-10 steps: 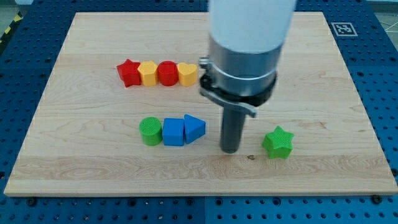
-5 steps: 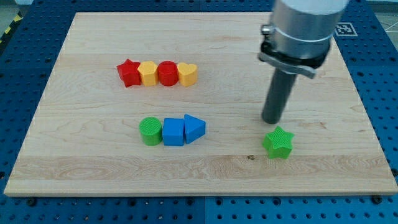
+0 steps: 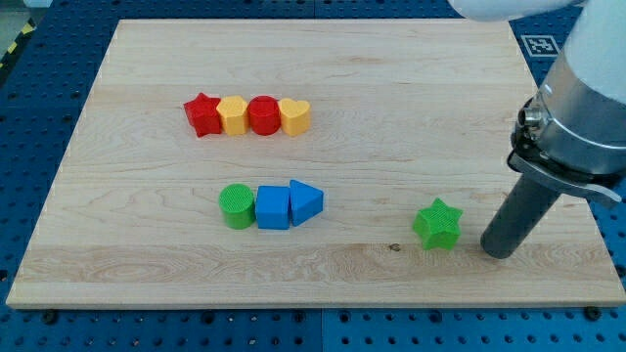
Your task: Move green star closer to the blue triangle
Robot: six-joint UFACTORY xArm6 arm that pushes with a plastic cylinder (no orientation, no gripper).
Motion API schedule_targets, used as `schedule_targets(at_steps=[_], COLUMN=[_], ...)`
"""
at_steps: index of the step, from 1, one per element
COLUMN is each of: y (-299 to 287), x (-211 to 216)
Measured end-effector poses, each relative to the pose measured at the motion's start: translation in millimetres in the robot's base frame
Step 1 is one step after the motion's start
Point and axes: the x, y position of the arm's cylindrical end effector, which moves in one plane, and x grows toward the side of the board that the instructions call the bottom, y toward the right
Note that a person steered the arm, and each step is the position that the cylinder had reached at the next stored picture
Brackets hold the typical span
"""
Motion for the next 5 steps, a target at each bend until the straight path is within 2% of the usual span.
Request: schedule_targets(at_steps=[5], y=[-36], x=[-23])
